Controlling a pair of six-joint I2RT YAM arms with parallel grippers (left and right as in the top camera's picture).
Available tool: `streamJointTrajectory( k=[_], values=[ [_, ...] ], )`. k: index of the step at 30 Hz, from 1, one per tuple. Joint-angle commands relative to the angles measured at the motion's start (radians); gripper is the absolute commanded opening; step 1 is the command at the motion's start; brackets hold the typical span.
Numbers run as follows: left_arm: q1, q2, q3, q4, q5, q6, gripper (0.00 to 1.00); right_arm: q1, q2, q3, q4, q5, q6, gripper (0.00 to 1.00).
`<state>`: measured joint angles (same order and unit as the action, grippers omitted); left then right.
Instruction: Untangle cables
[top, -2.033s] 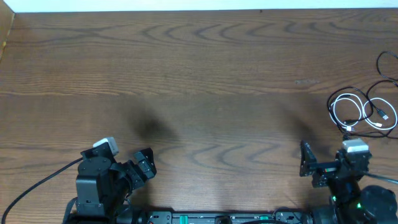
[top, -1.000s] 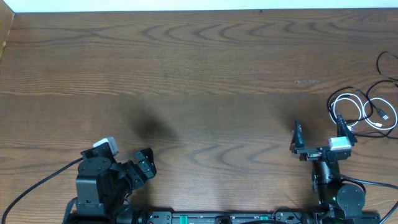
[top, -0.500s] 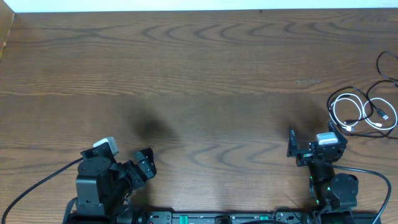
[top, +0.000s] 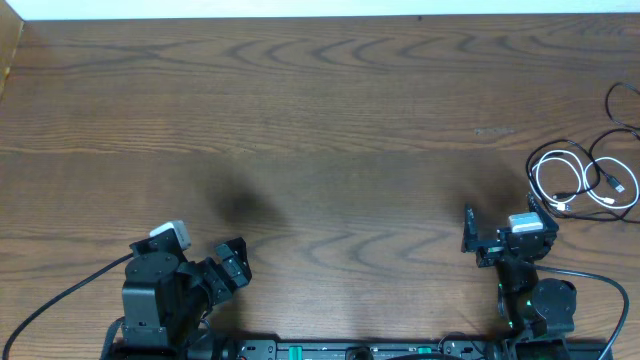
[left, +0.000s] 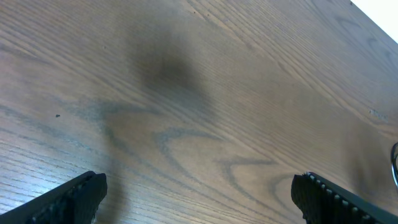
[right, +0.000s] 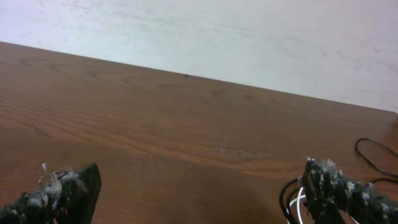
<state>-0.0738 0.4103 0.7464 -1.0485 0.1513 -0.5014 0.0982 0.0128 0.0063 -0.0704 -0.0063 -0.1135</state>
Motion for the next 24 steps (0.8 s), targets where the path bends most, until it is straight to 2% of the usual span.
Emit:
streamJointTrajectory(
  k=[1,11,17,24],
  values=[
    [-0.002,-0.002,-0.001,-0.001,-0.003,-0.009,0.99,-0.008,-0.006,-0.001,-0.005,0.000,-0.007,0.99],
    [-0.002,-0.002,-0.001,-0.001,-0.003,-0.009,1.00,-0.008,-0.006,-0.001,-0.005,0.000,-0.007,0.99],
    [0.003,-0.014,-0.009,0.021,-0.074,0.029,1.00,-0.008,-0.006,-0.001,-0.005,0.000,-0.007,0.99],
    [0.028,-0.072,-0.097,0.232,-0.037,0.272,1.00,-0.008,-0.006,-0.001,-0.005,0.000,-0.007,0.99]
  ],
)
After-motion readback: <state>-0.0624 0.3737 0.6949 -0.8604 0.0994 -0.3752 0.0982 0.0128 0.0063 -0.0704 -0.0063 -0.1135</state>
